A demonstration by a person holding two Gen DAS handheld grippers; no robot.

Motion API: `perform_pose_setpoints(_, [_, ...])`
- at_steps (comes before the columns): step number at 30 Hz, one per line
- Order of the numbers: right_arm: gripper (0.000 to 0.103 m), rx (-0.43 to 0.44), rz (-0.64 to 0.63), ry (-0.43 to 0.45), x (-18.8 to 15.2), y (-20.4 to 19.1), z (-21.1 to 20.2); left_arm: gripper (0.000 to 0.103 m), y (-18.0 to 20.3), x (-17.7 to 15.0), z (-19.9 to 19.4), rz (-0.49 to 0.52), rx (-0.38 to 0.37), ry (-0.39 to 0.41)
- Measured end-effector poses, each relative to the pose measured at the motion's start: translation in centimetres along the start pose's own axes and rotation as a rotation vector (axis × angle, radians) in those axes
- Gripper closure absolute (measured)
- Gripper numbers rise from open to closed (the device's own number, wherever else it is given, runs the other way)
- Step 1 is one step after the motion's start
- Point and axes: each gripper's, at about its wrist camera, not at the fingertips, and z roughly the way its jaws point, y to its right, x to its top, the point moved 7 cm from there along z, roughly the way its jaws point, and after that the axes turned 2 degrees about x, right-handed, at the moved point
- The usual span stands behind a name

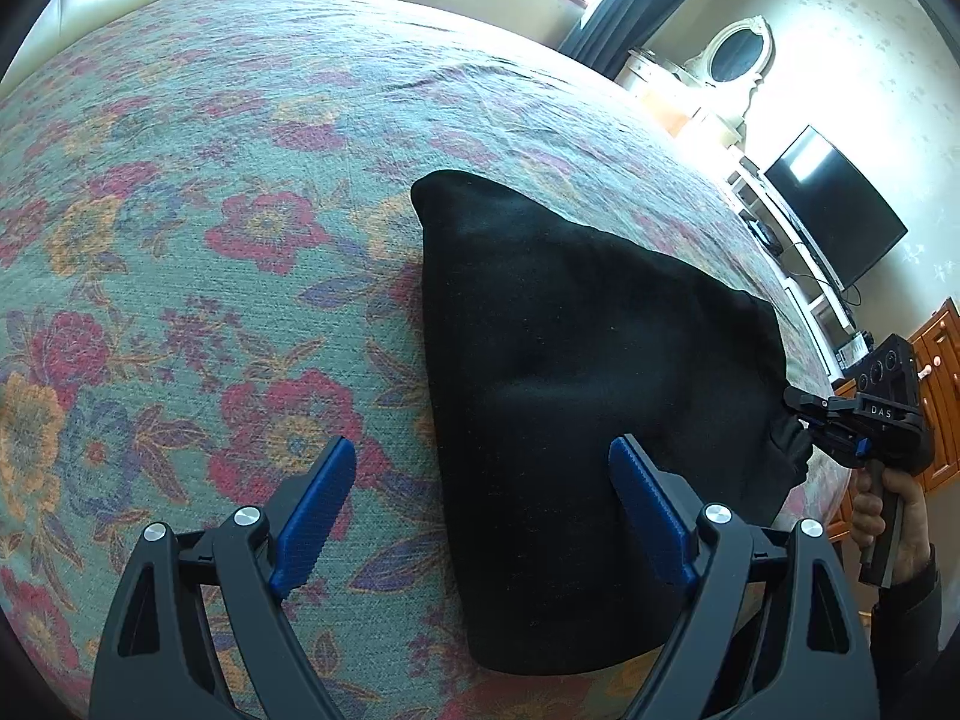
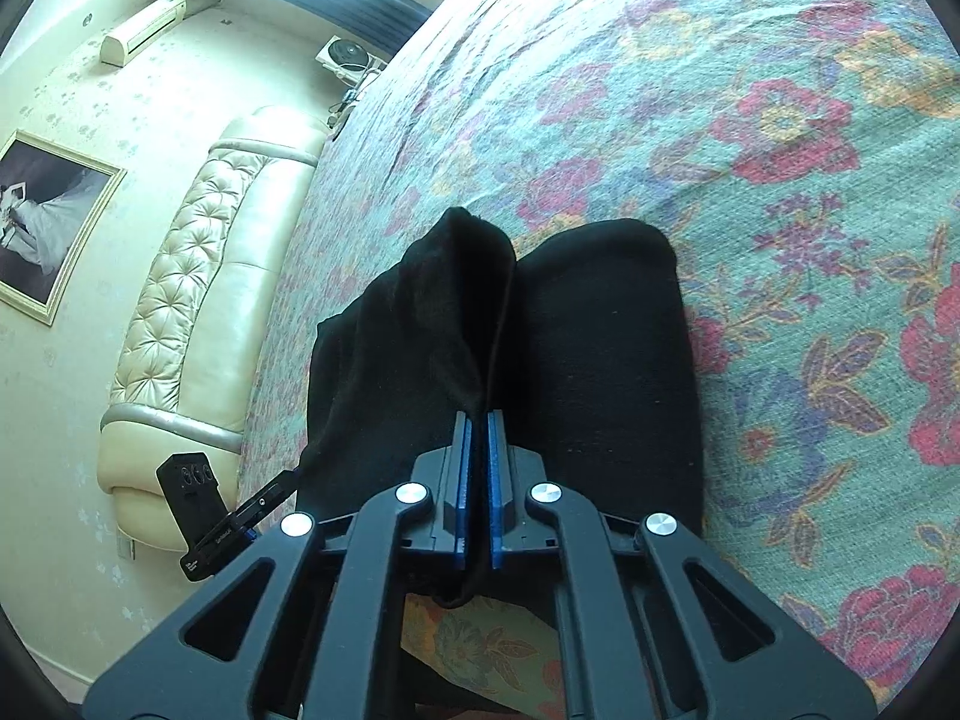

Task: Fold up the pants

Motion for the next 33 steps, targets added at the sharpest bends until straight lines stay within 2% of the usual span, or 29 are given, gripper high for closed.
perform_pose_setpoints(4, [0.101, 0.048, 0.017, -0.020, 0.0, 0.4, 0.0, 0.018, 0.5, -0.2, 0.5, 0.012, -0.002, -0.009])
perform_pose_setpoints(6, [0.099, 0.077, 0.038, -0.031, 0.1, 0.6, -0.1, 0.018, 0.5, -0.3, 0.7, 0.008, -0.002, -0.011])
perform_pose_setpoints(7, [0.092, 0.075, 0.043, -0.030, 0.2, 0.7, -0.2, 0.018, 0.5, -0.4, 0.7, 0.005, -0.001, -0.011])
perform_pose_setpoints(8, [0.073, 0.067, 0.038, -0.024, 0.4, 0.8, -0.3, 0.018, 0.4, -0.4, 0.8, 0.002, -0.002, -0.012])
perform_pose_setpoints(10, [0.051, 0.064, 0.042, -0.015, 0.6, 1.1, -0.6, 0.018, 0.4, -0.3, 0.8, -0.004, -0.004, -0.013])
perform_pose_setpoints(14, [0.046, 0.091, 0.047, -0.053, 0.5, 1.5, -0.1, 0.018, 0.6, -0.5, 0.7, 0.000, -0.002, -0.012])
perform_pose_setpoints(17, [0.046, 0.110, 0.033, -0.120, -0.3, 1.3, 1.5, 0.018, 0.6, -0.5, 0.8, -0.006, -0.005, -0.012])
perform_pose_setpoints(18, [0.046, 0.086, 0.020, -0.134, -0.4, 1.3, 2.0, 0.018, 0.6, -0.6, 0.8, -0.008, -0.005, -0.013])
perform_pose_setpoints(19, [0.050, 0.061, 0.008, -0.138, -0.4, 1.3, 2.3, 0.018, 0.5, -0.6, 0.8, -0.010, -0.004, -0.015])
perform_pose_setpoints(20, [0.074, 0.052, 0.001, -0.143, -0.5, 1.2, 2.6, 0.018, 0.5, -0.7, 0.8, -0.012, -0.005, -0.016])
perform_pose_setpoints(21, [0.093, 0.060, 0.001, -0.160, -0.6, 1.1, 2.9, 0.018, 0.5, -0.7, 0.8, -0.014, -0.005, -0.016])
perform_pose_setpoints(24, [0.094, 0.009, -0.079, -0.158, -0.9, 0.1, 2.9, 0.018, 0.3, -0.7, 0.8, -0.021, -0.005, -0.019])
perform_pose_setpoints(28, [0.095, 0.014, -0.140, -0.105, -0.4, -1.7, 1.0, 0.018, 0.3, -0.5, 0.6, -0.013, 0.001, -0.013])
perform_pose_setpoints(33, [0.095, -0.046, -0.160, -0.082, 0.1, -0.6, -0.9, 0.018, 0.9, -0.3, 0.3, -0.005, -0.007, -0.006])
